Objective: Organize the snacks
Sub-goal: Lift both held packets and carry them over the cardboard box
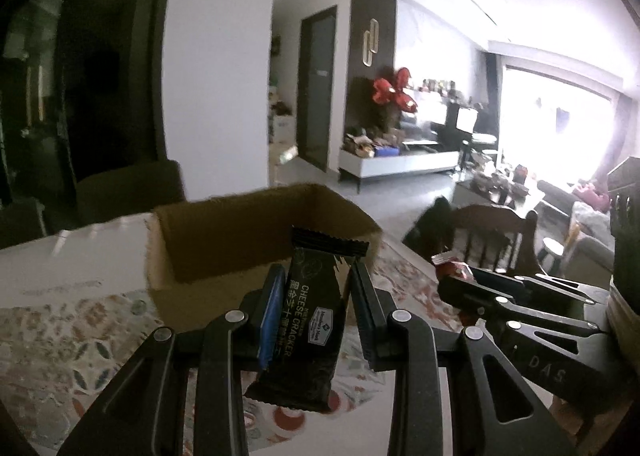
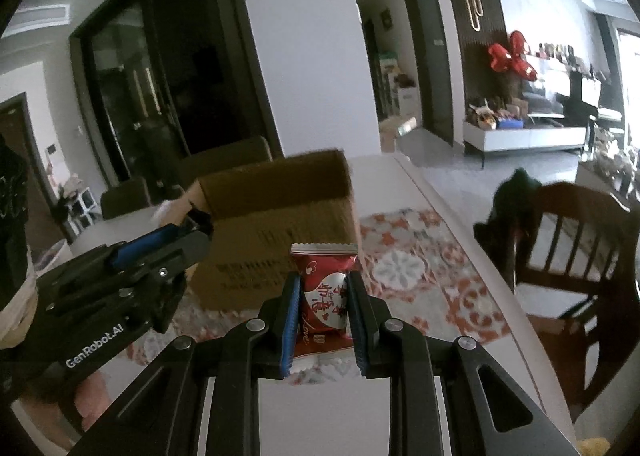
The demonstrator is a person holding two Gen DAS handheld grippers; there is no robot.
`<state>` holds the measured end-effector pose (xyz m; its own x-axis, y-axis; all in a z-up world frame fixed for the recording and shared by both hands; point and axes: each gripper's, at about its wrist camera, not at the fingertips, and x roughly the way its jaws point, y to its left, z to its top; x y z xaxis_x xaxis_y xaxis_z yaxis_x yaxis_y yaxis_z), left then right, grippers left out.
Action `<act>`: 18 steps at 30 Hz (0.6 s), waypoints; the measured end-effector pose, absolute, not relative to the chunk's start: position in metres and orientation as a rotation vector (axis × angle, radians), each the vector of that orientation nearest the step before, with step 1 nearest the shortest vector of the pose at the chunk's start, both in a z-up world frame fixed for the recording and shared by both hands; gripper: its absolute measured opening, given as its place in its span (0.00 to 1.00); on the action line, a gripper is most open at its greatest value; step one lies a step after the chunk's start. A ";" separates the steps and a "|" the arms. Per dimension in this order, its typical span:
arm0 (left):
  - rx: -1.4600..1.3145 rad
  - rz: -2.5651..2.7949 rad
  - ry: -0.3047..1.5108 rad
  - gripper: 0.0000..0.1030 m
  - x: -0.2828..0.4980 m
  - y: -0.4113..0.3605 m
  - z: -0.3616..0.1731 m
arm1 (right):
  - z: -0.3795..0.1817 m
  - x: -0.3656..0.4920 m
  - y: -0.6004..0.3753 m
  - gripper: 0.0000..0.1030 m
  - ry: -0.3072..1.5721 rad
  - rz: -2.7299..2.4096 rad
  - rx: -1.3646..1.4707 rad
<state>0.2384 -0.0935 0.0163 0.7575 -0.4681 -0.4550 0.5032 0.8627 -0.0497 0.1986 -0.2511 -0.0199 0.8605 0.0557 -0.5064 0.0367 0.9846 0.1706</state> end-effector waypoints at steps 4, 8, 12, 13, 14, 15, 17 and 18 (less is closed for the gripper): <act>0.073 -0.491 0.455 0.32 0.243 -0.086 0.025 | -0.010 0.208 -0.246 0.23 0.516 0.030 0.159; 0.063 -0.469 0.442 0.32 0.247 -0.081 0.031 | -0.002 0.215 -0.242 0.23 0.494 0.045 0.138; 0.066 -0.438 0.426 0.32 0.254 -0.076 0.036 | 0.007 0.229 -0.240 0.23 0.481 0.066 0.127; 0.067 -0.431 0.424 0.32 0.257 -0.076 0.038 | 0.009 0.233 -0.240 0.23 0.478 0.071 0.125; 0.068 -0.425 0.422 0.32 0.262 -0.076 0.039 | 0.012 0.237 -0.240 0.23 0.475 0.076 0.118; 0.068 -0.419 0.423 0.32 0.265 -0.076 0.040 | 0.013 0.241 -0.240 0.23 0.472 0.076 0.113; 0.068 -0.411 0.427 0.32 0.274 -0.076 0.041 | 0.018 0.249 -0.240 0.23 0.462 0.079 0.101; 0.066 -0.405 0.431 0.32 0.279 -0.076 0.042 | 0.020 0.254 -0.240 0.23 0.460 0.081 0.094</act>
<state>0.2793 -0.0757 0.0418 0.8299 -0.3682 -0.4191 0.3957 0.9181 -0.0229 0.2538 -0.2397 0.0198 0.8932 0.0989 -0.4386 -0.0563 0.9924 0.1090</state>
